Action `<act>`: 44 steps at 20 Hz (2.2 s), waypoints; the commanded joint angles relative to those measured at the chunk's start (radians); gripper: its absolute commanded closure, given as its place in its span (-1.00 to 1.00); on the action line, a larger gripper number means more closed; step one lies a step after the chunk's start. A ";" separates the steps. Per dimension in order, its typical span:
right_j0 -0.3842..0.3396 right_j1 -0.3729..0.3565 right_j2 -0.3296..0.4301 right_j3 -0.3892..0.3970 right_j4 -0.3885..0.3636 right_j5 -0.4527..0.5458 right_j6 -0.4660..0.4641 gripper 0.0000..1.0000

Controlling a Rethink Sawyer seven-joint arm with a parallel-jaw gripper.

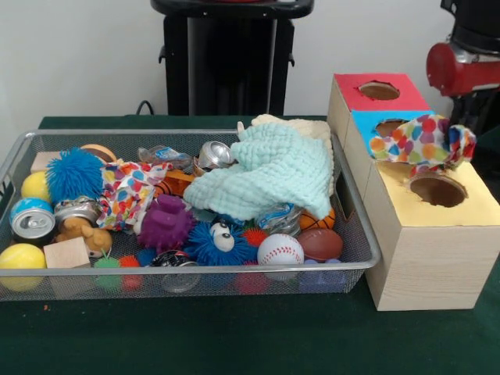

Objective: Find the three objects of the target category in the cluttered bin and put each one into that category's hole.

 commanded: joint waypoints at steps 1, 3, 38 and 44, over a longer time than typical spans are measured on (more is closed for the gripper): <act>0.007 0.096 -0.073 0.006 -0.042 -0.073 0.228 1.00; 0.008 0.107 -0.080 0.017 -0.034 -0.113 0.230 1.00; -0.007 0.200 -0.141 0.051 0.077 -0.253 0.168 -1.00; -0.052 -0.021 -0.111 0.111 0.135 -0.006 0.044 -1.00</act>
